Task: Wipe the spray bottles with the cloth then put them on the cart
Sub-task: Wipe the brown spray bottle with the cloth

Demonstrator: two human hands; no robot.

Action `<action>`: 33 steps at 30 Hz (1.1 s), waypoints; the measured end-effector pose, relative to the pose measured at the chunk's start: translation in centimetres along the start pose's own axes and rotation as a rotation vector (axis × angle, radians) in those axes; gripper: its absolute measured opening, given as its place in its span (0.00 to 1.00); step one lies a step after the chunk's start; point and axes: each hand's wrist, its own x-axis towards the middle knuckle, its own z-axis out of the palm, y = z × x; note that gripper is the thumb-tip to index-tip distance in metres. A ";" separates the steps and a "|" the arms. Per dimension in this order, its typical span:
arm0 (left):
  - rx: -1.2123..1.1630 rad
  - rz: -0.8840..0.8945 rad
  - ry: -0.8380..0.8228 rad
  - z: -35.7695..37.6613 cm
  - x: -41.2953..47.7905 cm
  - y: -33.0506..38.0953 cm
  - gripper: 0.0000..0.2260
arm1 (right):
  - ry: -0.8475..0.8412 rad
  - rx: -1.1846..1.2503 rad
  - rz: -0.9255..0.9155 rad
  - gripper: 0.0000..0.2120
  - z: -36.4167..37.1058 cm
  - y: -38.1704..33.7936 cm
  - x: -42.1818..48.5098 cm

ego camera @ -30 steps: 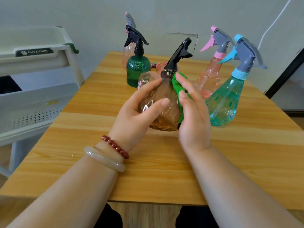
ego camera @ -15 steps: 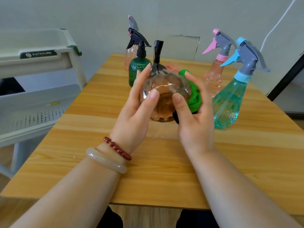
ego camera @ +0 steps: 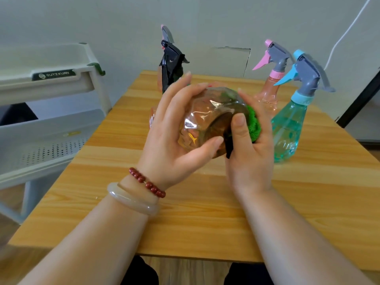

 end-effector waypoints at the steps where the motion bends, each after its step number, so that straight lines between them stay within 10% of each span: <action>1: -0.022 -0.011 -0.003 0.0 0.1 0.1 0.29 | 0.001 0.010 0.003 0.12 0.0 0.0 0.0; 18: 0.399 0.253 -0.484 -4.3 4.2 1.9 0.51 | -0.015 0.328 0.304 0.20 0.2 -0.9 0.5; 29: 0.482 -0.044 -0.348 -4.1 1.2 0.4 0.45 | -0.110 0.201 0.233 0.18 -0.2 -0.3 0.5; 33: 0.500 -0.062 -0.291 -3.5 0.6 -0.1 0.45 | -0.390 -0.006 0.118 0.21 0.1 -0.5 -0.2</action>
